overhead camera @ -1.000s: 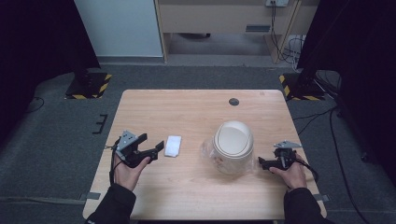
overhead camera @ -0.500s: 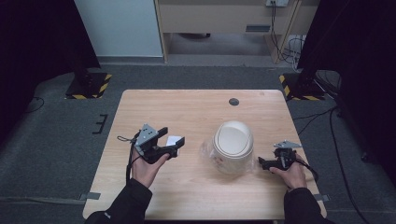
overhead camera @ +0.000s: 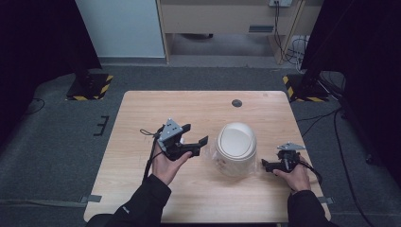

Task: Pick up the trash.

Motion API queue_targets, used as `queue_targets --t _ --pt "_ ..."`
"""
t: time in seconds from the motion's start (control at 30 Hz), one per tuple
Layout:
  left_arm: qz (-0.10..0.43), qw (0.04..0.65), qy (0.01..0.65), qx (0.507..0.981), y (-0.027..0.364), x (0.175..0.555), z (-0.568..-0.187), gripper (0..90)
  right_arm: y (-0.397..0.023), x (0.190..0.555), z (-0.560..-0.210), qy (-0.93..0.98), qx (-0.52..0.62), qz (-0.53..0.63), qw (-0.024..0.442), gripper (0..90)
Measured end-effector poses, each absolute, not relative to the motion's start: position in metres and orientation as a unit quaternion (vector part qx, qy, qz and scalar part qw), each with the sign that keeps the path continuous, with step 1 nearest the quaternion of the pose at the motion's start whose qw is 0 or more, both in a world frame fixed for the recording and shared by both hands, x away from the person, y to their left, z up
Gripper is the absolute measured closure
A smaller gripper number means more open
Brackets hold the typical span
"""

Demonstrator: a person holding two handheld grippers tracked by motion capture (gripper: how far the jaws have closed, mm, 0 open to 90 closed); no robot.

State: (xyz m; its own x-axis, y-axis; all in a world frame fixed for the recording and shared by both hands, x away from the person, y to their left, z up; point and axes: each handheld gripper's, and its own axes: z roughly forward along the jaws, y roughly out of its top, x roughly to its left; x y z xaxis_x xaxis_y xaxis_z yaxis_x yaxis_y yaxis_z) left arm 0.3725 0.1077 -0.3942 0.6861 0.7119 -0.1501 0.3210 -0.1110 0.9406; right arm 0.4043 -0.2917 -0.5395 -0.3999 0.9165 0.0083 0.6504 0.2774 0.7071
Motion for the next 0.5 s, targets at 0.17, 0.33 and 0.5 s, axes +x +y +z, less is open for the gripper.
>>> queue_targets --t 0.17,0.33,0.5 --pt "0.162 0.555 0.349 0.737 0.088 0.378 -0.398 18.4 -0.292 0.404 -0.54 0.772 0.507 0.322 0.206 0.8" --pt "0.153 0.546 0.343 0.748 0.073 0.382 -0.404 18.3 -0.292 0.404 -0.54 0.772 0.507 0.322 0.206 0.8" --pt "0.145 0.527 0.342 0.764 0.059 0.388 -0.412 17.8 -0.292 0.404 -0.539 0.772 0.508 0.322 0.206 0.8"
